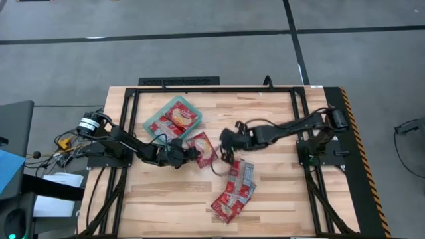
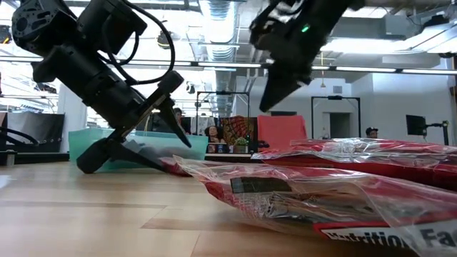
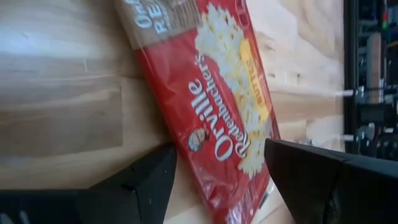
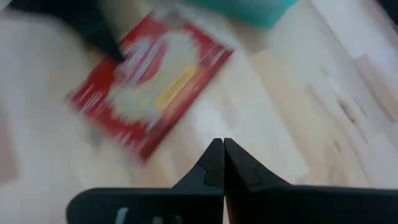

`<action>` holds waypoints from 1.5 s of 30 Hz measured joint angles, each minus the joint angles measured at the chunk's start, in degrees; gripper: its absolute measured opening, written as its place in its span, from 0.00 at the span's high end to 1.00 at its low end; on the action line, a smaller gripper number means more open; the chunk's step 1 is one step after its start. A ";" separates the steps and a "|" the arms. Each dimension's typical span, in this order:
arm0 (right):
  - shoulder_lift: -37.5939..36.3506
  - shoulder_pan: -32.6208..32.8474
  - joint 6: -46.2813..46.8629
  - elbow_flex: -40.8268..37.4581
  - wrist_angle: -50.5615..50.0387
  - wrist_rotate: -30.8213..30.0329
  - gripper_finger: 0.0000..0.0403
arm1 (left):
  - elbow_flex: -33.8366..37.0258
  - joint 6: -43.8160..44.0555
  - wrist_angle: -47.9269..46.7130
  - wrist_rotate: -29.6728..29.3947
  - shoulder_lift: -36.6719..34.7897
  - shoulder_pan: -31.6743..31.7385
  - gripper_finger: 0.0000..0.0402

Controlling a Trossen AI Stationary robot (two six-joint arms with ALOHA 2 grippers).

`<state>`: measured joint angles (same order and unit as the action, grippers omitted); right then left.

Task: Sort popcorn bags into baskets
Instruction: Put the red popcorn bag into the blue bin

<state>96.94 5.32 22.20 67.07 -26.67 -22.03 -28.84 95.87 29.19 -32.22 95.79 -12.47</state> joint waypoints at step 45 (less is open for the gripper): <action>9.67 0.04 4.98 3.57 5.18 13.44 0.95 | -1.45 -4.88 -1.06 4.60 0.13 0.02 1.00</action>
<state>106.61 5.36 27.18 70.64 -21.49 -8.59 -30.29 90.99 28.14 -27.62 95.92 -12.45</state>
